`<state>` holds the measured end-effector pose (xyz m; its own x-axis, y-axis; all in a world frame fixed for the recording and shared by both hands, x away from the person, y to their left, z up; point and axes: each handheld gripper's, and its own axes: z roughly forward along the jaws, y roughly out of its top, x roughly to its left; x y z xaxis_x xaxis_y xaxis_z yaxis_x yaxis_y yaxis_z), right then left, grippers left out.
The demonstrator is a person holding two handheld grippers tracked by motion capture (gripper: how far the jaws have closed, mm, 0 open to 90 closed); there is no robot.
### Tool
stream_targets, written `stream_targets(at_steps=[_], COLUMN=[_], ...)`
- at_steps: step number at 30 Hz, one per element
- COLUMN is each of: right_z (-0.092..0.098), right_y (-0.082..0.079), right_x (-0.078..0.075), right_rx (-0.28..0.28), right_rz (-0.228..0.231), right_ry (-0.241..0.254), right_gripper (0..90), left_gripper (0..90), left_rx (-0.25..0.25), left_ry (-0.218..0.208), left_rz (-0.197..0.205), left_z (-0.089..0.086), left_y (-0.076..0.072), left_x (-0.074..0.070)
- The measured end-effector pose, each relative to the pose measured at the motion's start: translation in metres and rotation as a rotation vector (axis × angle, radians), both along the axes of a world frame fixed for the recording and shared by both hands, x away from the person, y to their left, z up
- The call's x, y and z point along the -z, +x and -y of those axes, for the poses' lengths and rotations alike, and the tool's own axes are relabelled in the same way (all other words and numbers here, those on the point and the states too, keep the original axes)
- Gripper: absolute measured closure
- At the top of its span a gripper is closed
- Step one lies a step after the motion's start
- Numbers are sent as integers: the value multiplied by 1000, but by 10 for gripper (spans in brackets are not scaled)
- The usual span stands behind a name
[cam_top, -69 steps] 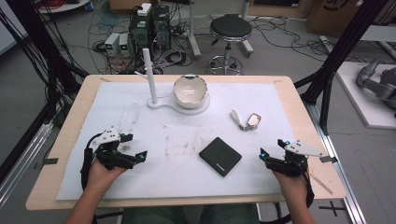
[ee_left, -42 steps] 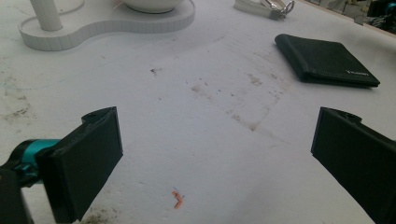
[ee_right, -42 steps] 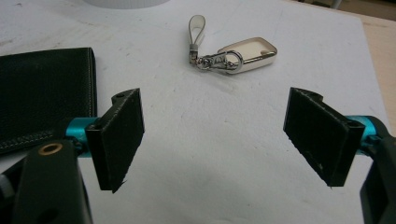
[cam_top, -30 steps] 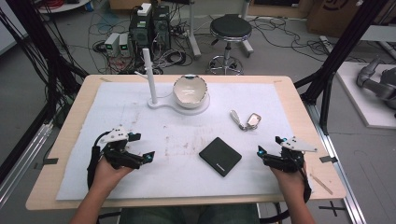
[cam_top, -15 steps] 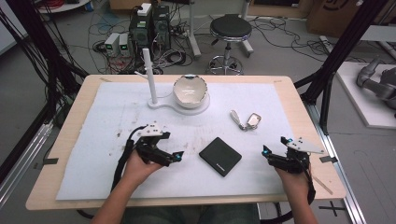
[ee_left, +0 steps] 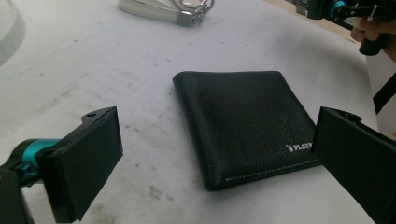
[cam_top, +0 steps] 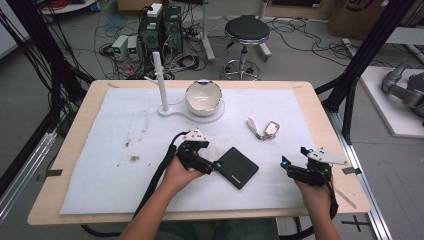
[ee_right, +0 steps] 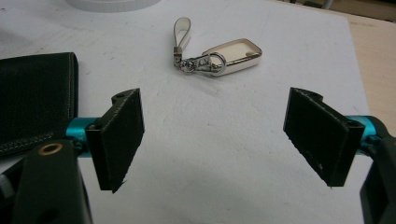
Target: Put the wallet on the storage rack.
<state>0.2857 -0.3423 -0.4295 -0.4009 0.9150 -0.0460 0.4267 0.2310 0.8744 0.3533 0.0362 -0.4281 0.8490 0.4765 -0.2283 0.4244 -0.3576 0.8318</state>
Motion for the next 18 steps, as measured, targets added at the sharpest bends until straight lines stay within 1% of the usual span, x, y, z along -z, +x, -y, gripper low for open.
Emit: stream_targets(at_steps=[2, 4, 5, 6, 7, 8, 9, 10, 11, 12, 13, 14, 15, 16, 18], right_z=[0, -1, -1, -1, -1, -1, -1, -1, -1, -1, -1, 0, 0, 0, 1], right_y=[0, 0, 0, 0, 0, 0, 0, 0, -1, -1, -1, -1, -1, -1, -1], right_x=[0, 0, 0, 0, 0, 0, 0, 0, 0, 0, 0, 0, 0, 0, 1], right_rx=[-1, -5, -6, -6, -7, -8, -9, -9, -8, -8, -5, -6, -6, -6, -2], right_rz=[2, -1, 0, 1, 2, 2, 2, 2, 0, 0, -1, -1, 1, 1, 0], right_ry=[-2, -1, -3, -6, -5, -6, -6, -6, -5, -5, -4, -6, -5, -5, -5], right_gripper=[206, 207, 207, 206, 207, 206, 207, 207, 207, 207, 207, 206, 206, 206, 207], left_gripper=[19, 20, 20, 20, 22, 58, 148, 148, 241, 241, 241, 241, 232, 232, 243], left_rx=[3, -2, -2, -7, -14, -21, -21, -25, -28, -28, -20, -12, -12, -16, -17], left_ry=[5, 10, 10, 32, 47, 56, 56, 64, 82, 82, 118, 127, 127, 129, 134], left_rz=[-2, -17, -17, -32, -38, -47, -47, -54, -56, -56, -61, -54, -54, -41, -36], left_z=[3, 12, 12, 18, 20, 22, 22, 22, 26, 26, 31, 32, 32, 33, 34], left_y=[1, 4, 4, 6, 7, 7, 7, 8, 9, 9, 9, 8, 8, 6, 5], left_x=[0, 3, 3, 7, 9, 10, 10, 11, 15, 15, 20, 22, 22, 22, 22])
